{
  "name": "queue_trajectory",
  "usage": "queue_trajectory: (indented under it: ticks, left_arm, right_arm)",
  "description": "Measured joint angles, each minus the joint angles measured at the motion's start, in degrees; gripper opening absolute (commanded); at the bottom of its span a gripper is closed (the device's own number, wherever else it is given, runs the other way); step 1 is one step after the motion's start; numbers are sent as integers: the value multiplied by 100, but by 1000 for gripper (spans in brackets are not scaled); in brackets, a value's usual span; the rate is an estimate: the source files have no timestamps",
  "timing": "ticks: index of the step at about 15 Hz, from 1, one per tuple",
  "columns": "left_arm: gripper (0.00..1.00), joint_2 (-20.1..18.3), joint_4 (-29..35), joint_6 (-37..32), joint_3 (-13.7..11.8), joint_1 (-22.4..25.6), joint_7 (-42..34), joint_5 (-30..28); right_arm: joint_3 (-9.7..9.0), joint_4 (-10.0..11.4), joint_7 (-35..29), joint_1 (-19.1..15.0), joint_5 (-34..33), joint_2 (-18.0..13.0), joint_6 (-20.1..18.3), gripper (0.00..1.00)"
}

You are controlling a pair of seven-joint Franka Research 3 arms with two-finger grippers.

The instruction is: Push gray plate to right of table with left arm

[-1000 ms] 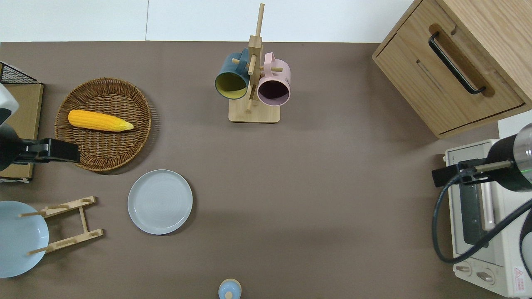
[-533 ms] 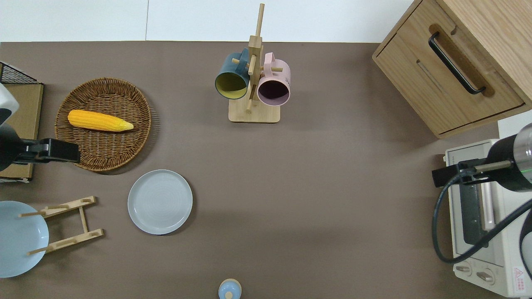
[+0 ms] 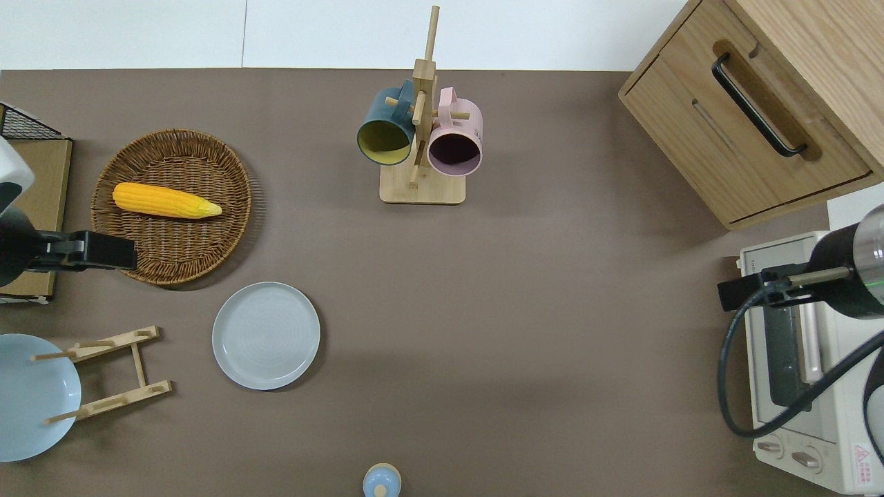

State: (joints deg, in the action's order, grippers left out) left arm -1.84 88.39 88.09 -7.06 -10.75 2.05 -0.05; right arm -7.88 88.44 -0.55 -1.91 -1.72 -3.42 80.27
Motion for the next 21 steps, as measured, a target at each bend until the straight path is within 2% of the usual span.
queue_trajectory:
  ticks: [7, 11, 19, 21]
  left_arm:
    - [993, 22, 430, 412, 8, 5, 0, 0]
    - [993, 62, 1172, 1072, -14, 103, 0, 0]
    - [993, 67, 2251, 2017, -18, 230, -4, 0]
    - [993, 71, 2632, 2476, -37, 241, -4, 0]
  right_arm:
    - [0, 0, 0, 0, 0, 0, 0, 996]
    - [0, 0, 0, 0, 0, 0, 0, 996]
    - [0, 0, 0, 0, 0, 0, 0, 996]
    - [0, 0, 0, 0, 0, 0, 0, 996]
